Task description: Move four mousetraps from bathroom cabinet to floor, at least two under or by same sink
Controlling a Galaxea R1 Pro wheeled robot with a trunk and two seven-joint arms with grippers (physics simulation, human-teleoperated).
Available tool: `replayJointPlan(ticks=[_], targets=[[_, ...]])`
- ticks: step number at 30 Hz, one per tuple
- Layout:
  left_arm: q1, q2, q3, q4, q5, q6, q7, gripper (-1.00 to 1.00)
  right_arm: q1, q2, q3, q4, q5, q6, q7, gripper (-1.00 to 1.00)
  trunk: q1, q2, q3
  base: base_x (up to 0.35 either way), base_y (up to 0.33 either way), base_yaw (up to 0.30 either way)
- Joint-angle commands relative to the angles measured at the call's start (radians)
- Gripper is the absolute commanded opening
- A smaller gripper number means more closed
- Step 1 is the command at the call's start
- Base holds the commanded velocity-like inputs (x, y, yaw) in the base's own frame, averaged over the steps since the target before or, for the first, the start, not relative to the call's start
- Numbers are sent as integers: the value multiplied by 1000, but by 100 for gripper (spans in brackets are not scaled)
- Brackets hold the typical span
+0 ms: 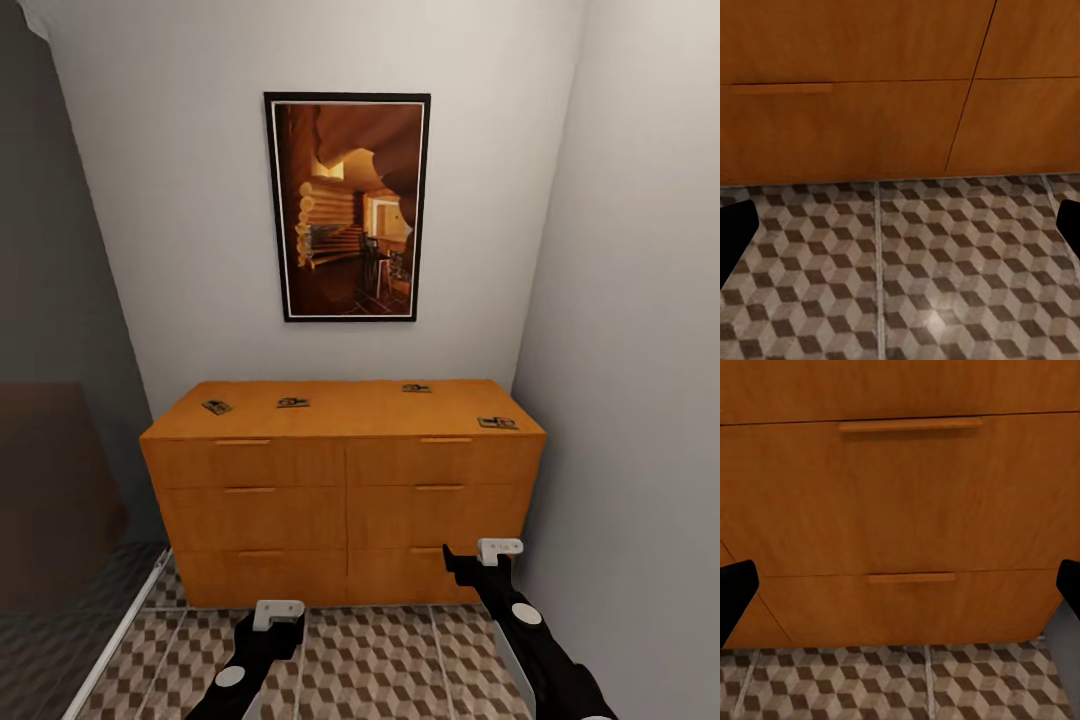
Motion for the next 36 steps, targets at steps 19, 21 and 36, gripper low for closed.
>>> replayJointPlan(ticks=[19,21,36], targets=[[-1,-4,-6,19,2,-5,8,100,-1,1,-4,14,2,-5,6,100,0,-1,-1,0,0,5],[-1,-4,-6,27,2,-6,8,100,-1,1,-4,36,2,-6,6,100,0,-1,-1,0,0,0],[-1,-4,-6,56,2,-8,8,100,0,-2,-5,664,4,-207,-2,100,0,-1,-1,0,0,0]])
